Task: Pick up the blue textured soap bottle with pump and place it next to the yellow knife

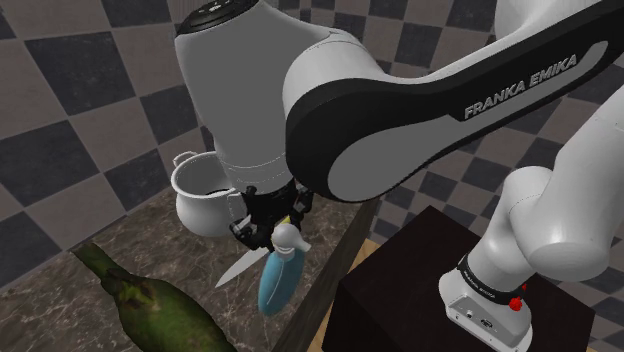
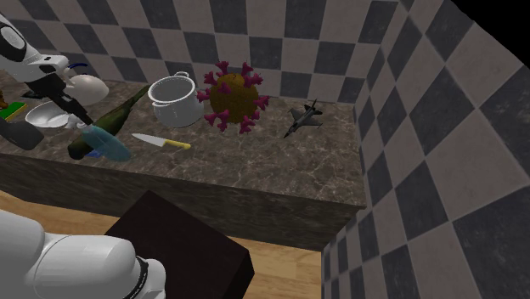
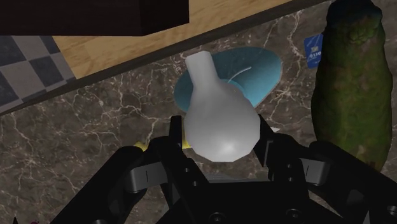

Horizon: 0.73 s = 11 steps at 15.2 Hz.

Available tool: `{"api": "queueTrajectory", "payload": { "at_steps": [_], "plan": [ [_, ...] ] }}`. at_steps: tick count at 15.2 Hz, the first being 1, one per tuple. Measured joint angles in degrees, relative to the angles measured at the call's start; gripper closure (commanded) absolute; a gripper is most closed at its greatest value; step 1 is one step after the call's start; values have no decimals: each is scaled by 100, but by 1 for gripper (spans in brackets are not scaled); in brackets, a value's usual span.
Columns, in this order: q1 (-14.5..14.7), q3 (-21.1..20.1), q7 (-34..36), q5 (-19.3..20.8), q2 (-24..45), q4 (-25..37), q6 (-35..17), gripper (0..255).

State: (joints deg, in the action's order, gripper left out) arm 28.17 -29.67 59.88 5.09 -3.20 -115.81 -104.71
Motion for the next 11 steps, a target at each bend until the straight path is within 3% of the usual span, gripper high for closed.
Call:
{"api": "queueTrajectory", "payload": {
  "at_steps": [9, 10, 11],
  "plan": [
    [0, -5, 45, 38, 63, -210, -265, 255],
    [0, -5, 45, 38, 62, -211, -265, 0],
    [0, -5, 45, 37, 61, -211, -266, 0]
  ]
}}
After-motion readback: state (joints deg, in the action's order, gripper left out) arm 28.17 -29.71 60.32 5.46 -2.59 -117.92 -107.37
